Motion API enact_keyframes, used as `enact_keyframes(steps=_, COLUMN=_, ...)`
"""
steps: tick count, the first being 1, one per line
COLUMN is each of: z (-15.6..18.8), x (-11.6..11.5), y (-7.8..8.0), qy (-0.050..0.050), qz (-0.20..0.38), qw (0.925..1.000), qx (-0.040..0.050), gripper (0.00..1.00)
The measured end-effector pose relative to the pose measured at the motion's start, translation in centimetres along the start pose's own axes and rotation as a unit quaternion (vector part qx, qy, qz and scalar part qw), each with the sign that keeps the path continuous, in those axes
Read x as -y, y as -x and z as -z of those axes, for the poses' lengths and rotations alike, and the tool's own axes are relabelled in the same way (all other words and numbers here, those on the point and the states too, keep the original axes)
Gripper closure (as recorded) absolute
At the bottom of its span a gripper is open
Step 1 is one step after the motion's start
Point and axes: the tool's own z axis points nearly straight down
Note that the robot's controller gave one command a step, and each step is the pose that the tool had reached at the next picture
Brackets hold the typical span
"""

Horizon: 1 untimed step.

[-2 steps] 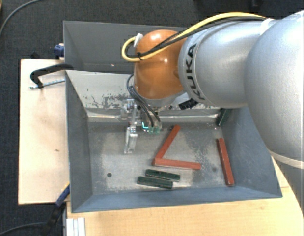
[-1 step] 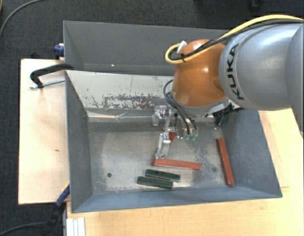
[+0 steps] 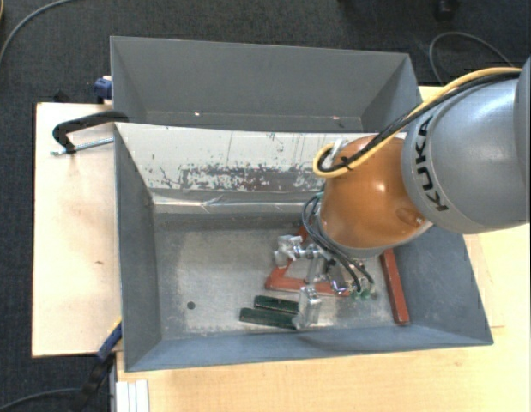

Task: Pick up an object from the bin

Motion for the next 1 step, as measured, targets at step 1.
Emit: enact_keyframes(steps=1, z=-3.54, x=4.63, y=3.23, qy=0.000, qz=-0.015, qw=0.9999, qx=0.0068, gripper=0.00)
